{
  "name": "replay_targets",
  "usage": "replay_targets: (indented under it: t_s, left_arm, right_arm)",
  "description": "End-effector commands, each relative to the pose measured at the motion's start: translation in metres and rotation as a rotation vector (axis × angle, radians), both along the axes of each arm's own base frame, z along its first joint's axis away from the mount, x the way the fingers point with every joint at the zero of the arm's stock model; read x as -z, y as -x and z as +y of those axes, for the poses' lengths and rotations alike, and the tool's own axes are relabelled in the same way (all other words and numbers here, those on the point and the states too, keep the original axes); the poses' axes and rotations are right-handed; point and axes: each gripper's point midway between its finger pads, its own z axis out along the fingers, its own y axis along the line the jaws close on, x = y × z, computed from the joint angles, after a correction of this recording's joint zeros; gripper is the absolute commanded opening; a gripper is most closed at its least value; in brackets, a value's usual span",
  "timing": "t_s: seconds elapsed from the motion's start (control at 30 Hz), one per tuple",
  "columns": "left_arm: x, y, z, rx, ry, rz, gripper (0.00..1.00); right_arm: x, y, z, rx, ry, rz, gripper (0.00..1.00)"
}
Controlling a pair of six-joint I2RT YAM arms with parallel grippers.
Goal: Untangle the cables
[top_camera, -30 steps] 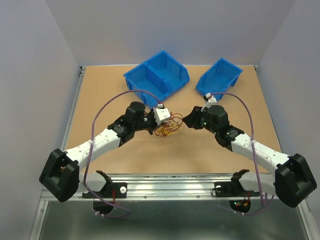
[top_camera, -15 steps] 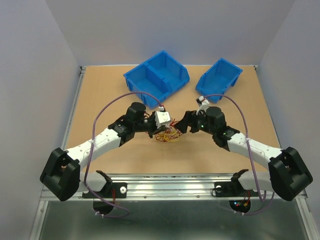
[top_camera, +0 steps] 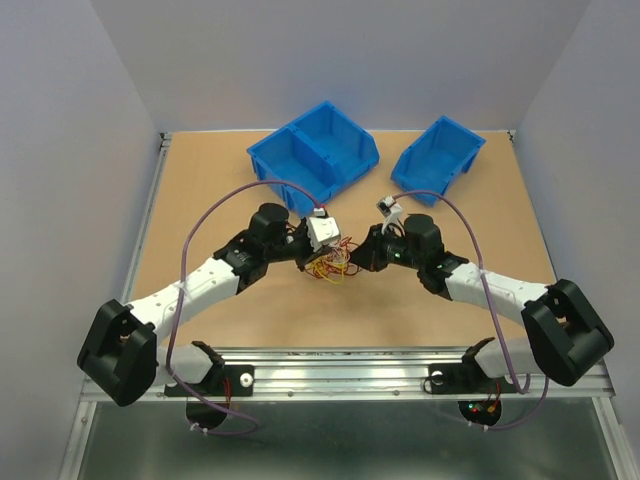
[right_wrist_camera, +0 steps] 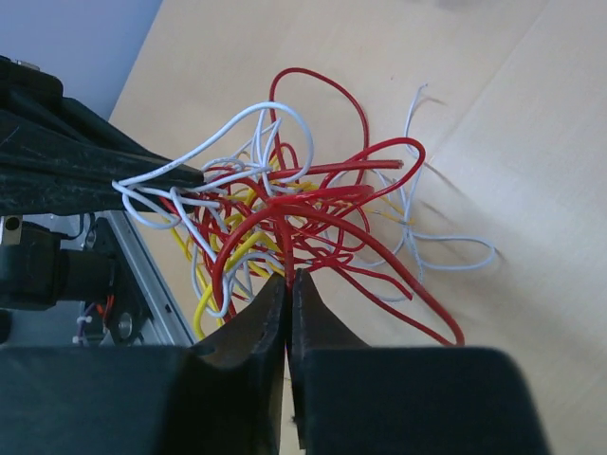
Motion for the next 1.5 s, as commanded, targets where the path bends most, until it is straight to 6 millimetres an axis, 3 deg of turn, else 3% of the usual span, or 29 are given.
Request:
replay_targets:
  t_s: [0.0,0.07,0.1,0.2,0.3,0.33,0.43,0.5,0.63,0.83,1.03,1.17,1.23,1.27,1.33,1.37,1.4,1.47]
  left_arm:
    - [-0.038,-0.022,0.003,-0.088,0.086,-0.112,0.00]
    - [-0.044,-0.028,0.008,-0.134,0.100,-0.136,0.00]
    - [-0.047,-0.035,0.014,-0.183,0.107,-0.146,0.00]
    - [-0.066,-0.049,0.031,-0.298,0.156,-0.199,0.00]
    - [-0.088,-0.066,0.060,-0.438,0.237,-0.231,0.00]
    - [-0.090,-0.075,0.077,-0.501,0.263,-0.220,0.00]
    - [-0.109,-0.085,0.102,-0.586,0.334,-0.242,0.00]
    - [-0.117,-0.091,0.119,-0.634,0.372,-0.247,0.00]
    - [-0.120,-0.092,0.128,-0.662,0.392,-0.254,0.00]
    - [-0.126,-0.089,0.130,-0.662,0.406,-0.277,0.00]
    - [-0.132,-0.095,0.149,-0.768,0.426,-0.299,0.00]
    - [-0.140,-0.101,0.173,-0.901,0.455,-0.324,0.00]
    - [-0.144,-0.101,0.189,-0.978,0.471,-0.345,0.00]
    - [-0.146,-0.099,0.189,-0.975,0.477,-0.353,0.00]
    - [-0.147,-0.090,0.172,-0.857,0.478,-0.356,0.00]
    - [-0.146,-0.085,0.160,-0.781,0.475,-0.351,0.00]
    - [-0.141,-0.072,0.132,-0.598,0.453,-0.333,0.00]
    - [-0.130,-0.060,0.107,-0.442,0.415,-0.287,0.00]
  right_arm:
    - [-0.016,-0.002,0.004,-0.001,-0.042,-0.046,0.01]
    - [-0.012,-0.012,-0.003,0.080,-0.010,-0.033,0.01]
    - [-0.003,-0.026,-0.018,0.202,0.044,-0.014,0.01]
    - [0.006,-0.040,-0.044,0.382,0.114,0.013,0.00]
    - [0.006,-0.059,-0.091,0.679,0.144,0.006,0.01]
    - [0.006,-0.061,-0.102,0.741,0.150,0.008,0.00]
    - [0.007,-0.061,-0.141,0.931,0.184,0.004,0.01]
    - [-0.002,-0.056,-0.161,1.031,0.160,-0.009,0.00]
    - [-0.018,-0.046,-0.190,1.160,0.122,-0.036,0.01]
    - [-0.058,-0.026,-0.221,1.260,0.013,-0.119,0.01]
    - [-0.116,0.015,-0.277,1.432,-0.124,-0.235,0.00]
    - [-0.139,0.044,-0.310,1.522,-0.213,-0.300,0.01]
    - [-0.143,0.050,-0.315,1.531,-0.231,-0.308,0.00]
    - [-0.144,0.051,-0.316,1.528,-0.235,-0.311,0.01]
    - [-0.143,0.048,-0.312,1.512,-0.224,-0.307,0.01]
    - [-0.146,0.047,-0.307,1.484,-0.214,-0.305,0.00]
    - [-0.143,0.041,-0.301,1.468,-0.176,-0.295,0.00]
    - [-0.148,0.035,-0.293,1.435,-0.148,-0.290,0.00]
